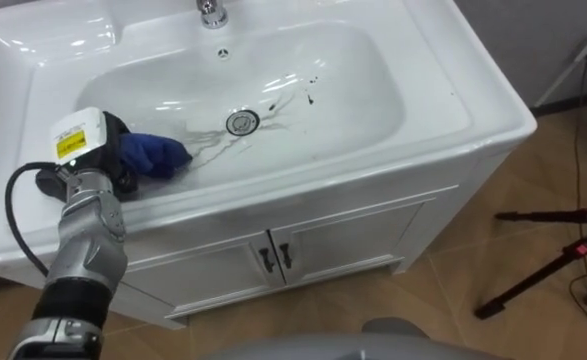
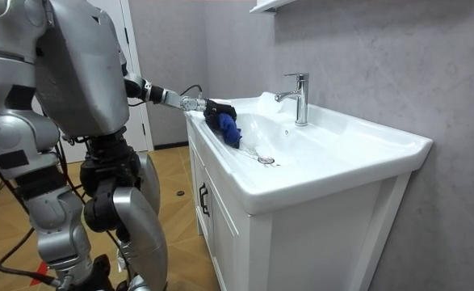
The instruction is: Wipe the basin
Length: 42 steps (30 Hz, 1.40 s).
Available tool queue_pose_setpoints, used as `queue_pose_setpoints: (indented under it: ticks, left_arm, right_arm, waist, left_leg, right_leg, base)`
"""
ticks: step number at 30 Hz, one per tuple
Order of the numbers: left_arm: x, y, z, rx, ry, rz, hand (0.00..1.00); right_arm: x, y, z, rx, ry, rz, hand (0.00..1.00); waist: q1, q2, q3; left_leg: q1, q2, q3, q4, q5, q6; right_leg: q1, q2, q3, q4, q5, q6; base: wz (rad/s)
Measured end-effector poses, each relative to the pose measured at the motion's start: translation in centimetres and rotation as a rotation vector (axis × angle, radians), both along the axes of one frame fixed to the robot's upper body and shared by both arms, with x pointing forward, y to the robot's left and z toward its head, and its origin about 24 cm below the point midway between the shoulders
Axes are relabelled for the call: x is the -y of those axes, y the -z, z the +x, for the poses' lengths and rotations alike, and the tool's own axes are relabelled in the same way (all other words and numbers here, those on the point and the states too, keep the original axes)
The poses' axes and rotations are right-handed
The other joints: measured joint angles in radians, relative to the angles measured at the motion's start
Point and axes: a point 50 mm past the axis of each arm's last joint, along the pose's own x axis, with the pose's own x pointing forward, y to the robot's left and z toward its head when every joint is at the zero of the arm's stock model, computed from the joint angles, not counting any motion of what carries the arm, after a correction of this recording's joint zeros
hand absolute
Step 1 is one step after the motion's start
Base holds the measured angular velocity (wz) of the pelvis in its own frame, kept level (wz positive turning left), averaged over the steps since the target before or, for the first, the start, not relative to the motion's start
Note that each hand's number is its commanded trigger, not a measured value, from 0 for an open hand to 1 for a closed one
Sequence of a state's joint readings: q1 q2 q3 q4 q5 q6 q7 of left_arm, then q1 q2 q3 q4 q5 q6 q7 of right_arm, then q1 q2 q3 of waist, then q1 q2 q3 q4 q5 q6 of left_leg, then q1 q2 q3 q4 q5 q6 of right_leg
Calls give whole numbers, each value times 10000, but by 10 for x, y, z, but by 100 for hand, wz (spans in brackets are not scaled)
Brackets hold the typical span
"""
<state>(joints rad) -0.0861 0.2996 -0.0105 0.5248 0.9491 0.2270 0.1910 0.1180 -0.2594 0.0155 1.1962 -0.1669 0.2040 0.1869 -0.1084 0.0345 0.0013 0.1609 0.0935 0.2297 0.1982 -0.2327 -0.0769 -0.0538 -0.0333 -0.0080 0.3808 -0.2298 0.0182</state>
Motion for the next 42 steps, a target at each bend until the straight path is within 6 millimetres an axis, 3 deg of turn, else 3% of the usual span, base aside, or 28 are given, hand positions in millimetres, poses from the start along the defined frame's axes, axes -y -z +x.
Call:
queue_pose_setpoints:
  ticks: [11,17,22,24,31,33,36,38,42]
  left_arm:
    - [1,15,-5,-1611,0,-464,100]
    - [8,18,5,-2181,44,-634,100]
    - [9,17,13,-2501,21,-628,100]
    - [11,19,16,-2734,24,-541,100]
    - [19,10,37,-3066,340,-372,100]
    - [23,6,49,-3106,514,-215,100]
    - [26,-2,61,-3032,587,-129,100]
    - [28,-9,71,-2853,615,-197,100]
    - [32,-23,85,-2436,708,-266,100]
  right_arm:
    - [1,0,-2,-252,-150,-126,0]
    - [2,-1,-2,-407,-203,-284,0]
    - [3,-1,11,-37,-65,-375,0]
    - [4,-2,18,276,349,-449,0]
    - [3,-4,38,962,929,-533,0]
    - [2,-5,44,1077,1010,-515,0]
    - [2,-7,56,1501,1462,-425,0]
    - [2,-7,61,1780,1758,-359,0]
    - [2,-8,67,2014,2079,-487,0]
  waist:
    - [-275,-38,-29]
    - [-399,-77,-21]
    - [-612,-41,-10]
    - [-815,-21,27]
    - [-1033,81,73]
    - [-1152,-28,180]
    - [-1447,-51,252]
    - [-1563,-47,283]
    - [-1837,15,353]
  left_leg:
    - [177,33,444,17,-1,-1]
    - [237,33,461,30,-1,-2]
    - [-79,82,602,155,-5,-7]
    - [-302,121,611,441,-6,-7]
    - [-960,185,892,847,-5,-5]
    - [-1157,196,1021,1093,-7,-4]
    - [-1671,291,1441,1543,-28,26]
    - [-1971,352,1609,1776,-130,160]
    - [-2595,527,1832,2544,-565,119]
  right_leg:
    - [14,39,151,19,3,-5]
    - [-13,35,165,92,-1,-10]
    - [-359,40,166,201,9,-73]
    - [-382,36,185,214,16,-80]
    - [-1174,60,319,533,112,-174]
    - [-1400,54,446,709,117,-186]
    - [-1830,77,635,757,198,-159]
    - [-2128,98,701,900,250,-175]
    - [-2962,212,945,1581,212,-186]
  base:
    - [-7]
    - [-1]
    - [-4]
    - [5]
    - [-8]
    - [-11]
    - [-14]
    - [-20]
    - [-26]
